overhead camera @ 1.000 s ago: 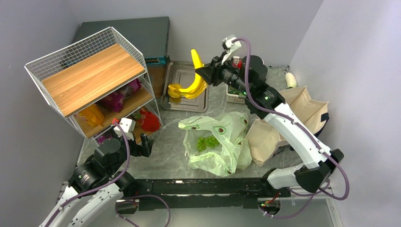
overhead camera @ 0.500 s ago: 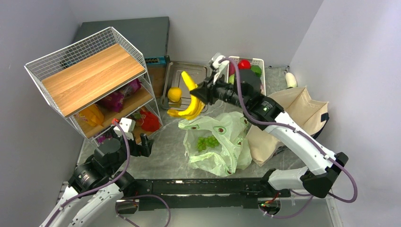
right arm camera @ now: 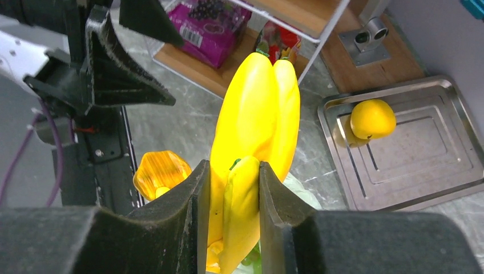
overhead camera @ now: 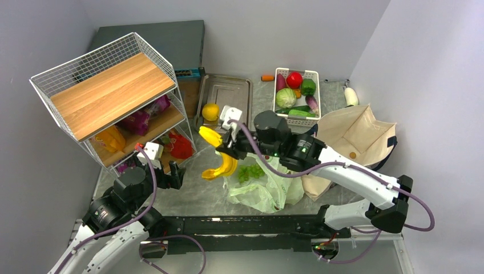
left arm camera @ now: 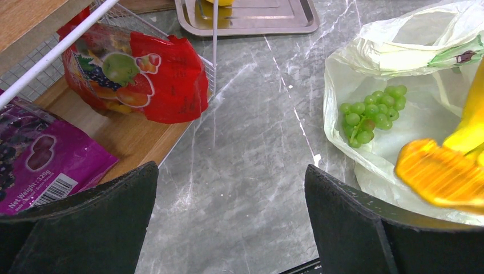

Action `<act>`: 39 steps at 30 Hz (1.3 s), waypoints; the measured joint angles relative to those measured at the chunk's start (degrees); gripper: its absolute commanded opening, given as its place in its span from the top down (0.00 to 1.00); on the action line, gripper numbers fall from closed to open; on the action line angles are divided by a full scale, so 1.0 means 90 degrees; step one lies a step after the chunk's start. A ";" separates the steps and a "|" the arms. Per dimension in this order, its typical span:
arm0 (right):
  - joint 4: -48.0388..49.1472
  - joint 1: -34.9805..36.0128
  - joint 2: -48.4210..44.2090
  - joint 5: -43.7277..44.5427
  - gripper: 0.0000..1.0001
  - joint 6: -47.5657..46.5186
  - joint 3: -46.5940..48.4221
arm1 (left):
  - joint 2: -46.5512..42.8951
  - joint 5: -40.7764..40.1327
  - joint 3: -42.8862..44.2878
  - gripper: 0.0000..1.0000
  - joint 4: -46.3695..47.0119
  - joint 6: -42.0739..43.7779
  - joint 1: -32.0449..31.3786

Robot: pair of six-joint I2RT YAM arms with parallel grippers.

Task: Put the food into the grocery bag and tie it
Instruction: Place the fake fruit in the grocery bag.

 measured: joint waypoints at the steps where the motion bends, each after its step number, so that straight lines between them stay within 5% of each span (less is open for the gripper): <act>1: -0.0034 0.0121 0.0034 0.0129 1.00 -0.0119 -0.0012 | 0.0000 0.0000 0.0000 0.01 0.0000 -0.0002 -0.0002; 19: -0.0046 0.1022 0.0913 0.2885 1.00 -0.1600 -0.0741 | 0.0000 0.0000 0.0000 0.01 0.0000 0.0000 0.0002; 39: -0.1032 0.1027 0.0585 0.4087 1.00 -0.1642 -0.1433 | 0.0000 0.0002 0.0000 0.01 0.0000 0.0000 0.0002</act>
